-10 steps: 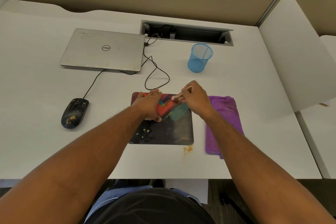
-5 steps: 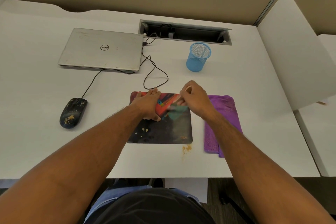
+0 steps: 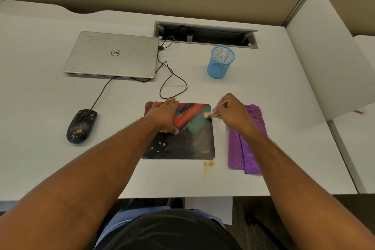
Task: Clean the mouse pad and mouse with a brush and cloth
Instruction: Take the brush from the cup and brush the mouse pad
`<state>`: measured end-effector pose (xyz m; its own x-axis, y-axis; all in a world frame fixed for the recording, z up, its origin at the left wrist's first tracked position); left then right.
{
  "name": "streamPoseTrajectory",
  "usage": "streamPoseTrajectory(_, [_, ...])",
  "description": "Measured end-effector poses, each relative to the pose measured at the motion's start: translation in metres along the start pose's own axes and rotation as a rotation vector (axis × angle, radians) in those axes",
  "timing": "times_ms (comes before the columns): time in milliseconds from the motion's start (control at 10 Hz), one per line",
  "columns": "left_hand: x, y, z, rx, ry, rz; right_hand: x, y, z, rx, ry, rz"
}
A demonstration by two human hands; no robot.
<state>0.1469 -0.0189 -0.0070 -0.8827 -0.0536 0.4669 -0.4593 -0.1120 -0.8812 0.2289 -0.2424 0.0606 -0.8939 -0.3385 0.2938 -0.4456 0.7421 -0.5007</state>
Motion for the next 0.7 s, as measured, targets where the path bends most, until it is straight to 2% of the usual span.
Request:
streamPoseTrajectory(100, [0.0,0.0,0.0,0.002,-0.002,-0.001,0.006,0.001,0.008,0.057,0.08,-0.153])
streamPoseTrajectory(200, [-0.001,0.0,0.0,0.001,0.0,0.005,0.01,-0.005,0.007,-0.062,0.011,0.009])
streamPoseTrajectory(300, [-0.001,0.001,0.0,-0.003,0.0,0.007,0.019,-0.005,0.01,-0.137,-0.033,0.103])
streamPoseTrajectory(500, [-0.002,0.002,-0.001,-0.003,0.0,0.007,0.025,-0.001,0.013,0.068,0.032,-0.068])
streamPoseTrajectory(600, [-0.003,0.003,-0.001,0.002,0.001,0.01,0.029,-0.003,0.008,-0.071,-0.033,0.068])
streamPoseTrajectory(700, [-0.004,0.003,0.0,-0.001,0.0,0.008,0.033,0.006,0.011,-0.097,-0.037,0.073])
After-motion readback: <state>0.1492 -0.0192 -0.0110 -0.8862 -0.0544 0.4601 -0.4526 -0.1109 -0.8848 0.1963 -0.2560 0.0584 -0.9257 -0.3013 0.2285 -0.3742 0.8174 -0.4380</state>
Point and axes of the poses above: each hand's wrist, its own x-axis away from the middle knuckle, its own y-axis out of the palm, z = x × y, the point moved 3 cm from there along -x, towards the middle knuckle, and after that the axes turned 10 degrees about -x, right-handed, at the moved point
